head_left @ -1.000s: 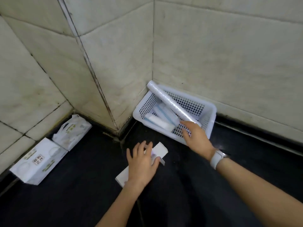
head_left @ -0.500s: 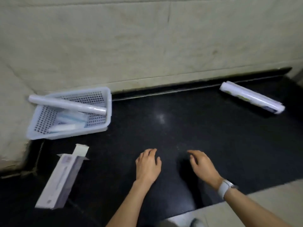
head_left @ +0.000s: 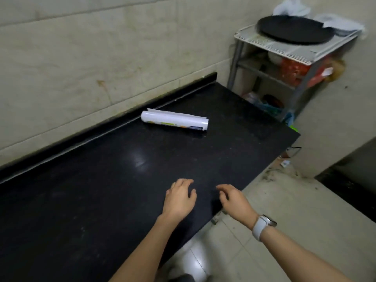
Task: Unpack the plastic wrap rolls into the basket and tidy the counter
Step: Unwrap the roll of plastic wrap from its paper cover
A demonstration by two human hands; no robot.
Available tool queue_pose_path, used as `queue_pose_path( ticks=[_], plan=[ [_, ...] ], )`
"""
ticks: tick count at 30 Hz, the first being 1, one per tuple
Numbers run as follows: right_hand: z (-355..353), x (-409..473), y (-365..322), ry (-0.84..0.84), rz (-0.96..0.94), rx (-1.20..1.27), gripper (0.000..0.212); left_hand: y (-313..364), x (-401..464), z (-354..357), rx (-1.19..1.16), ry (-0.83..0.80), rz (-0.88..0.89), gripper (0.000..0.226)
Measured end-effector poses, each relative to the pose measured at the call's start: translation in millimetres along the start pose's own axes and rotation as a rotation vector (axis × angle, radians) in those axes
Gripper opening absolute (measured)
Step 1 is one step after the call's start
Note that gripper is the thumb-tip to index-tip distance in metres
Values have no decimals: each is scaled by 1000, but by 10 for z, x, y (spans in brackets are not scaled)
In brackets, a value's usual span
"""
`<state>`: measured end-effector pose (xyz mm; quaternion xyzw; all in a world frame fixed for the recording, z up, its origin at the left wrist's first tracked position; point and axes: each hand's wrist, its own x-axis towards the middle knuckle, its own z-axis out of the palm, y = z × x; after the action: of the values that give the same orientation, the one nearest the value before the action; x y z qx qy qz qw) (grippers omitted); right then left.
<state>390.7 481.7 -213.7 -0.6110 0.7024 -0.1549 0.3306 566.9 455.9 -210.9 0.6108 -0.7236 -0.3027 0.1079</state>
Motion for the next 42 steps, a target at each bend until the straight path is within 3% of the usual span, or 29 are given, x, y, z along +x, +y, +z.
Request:
queue_pose_path(
  ticks=[6, 10, 17, 20, 25, 30, 33, 35, 38, 40, 42],
  plan=[
    [-494, 749, 261, 25, 15, -35, 35, 262, 1063, -28, 152, -9, 42, 46],
    [-726, 1474, 413, -2, 23, -160, 42, 270, 1954, -85, 264, 73, 6, 63],
    [-751, 2520, 539, -326, -43, -551, 85, 158, 3103, -202, 573, -30, -30, 89],
    [-716, 2672, 641, -394, -62, -592, 93, 68, 3316, -245, 696, -91, 20, 83],
    [-700, 2695, 698, -401, -65, -572, 94, 22, 3354, -328, 670, 36, 252, 60],
    [-746, 2705, 629, -405, -66, -547, 89, 239, 3118, -534, 429, 351, 219, 55],
    [-849, 2728, 515, -449, -109, -516, 73, 564, 2845, -762, -10, 659, 56, 53],
    [-898, 2682, 392, -427, -231, -398, 67, 765, 2564, -902, -340, 869, -107, 52],
    [-936, 2417, 73, -387, -456, -50, 68, 894, 1990, -971, -644, 1010, -318, 36],
    [-928, 2134, -184, -475, -596, 66, 74, 922, 1542, -913, -804, 1088, -444, 21],
    [-883, 1806, -439, -598, -733, 30, 83, 915, 1074, -786, -968, 1180, -570, 17]
  ],
)
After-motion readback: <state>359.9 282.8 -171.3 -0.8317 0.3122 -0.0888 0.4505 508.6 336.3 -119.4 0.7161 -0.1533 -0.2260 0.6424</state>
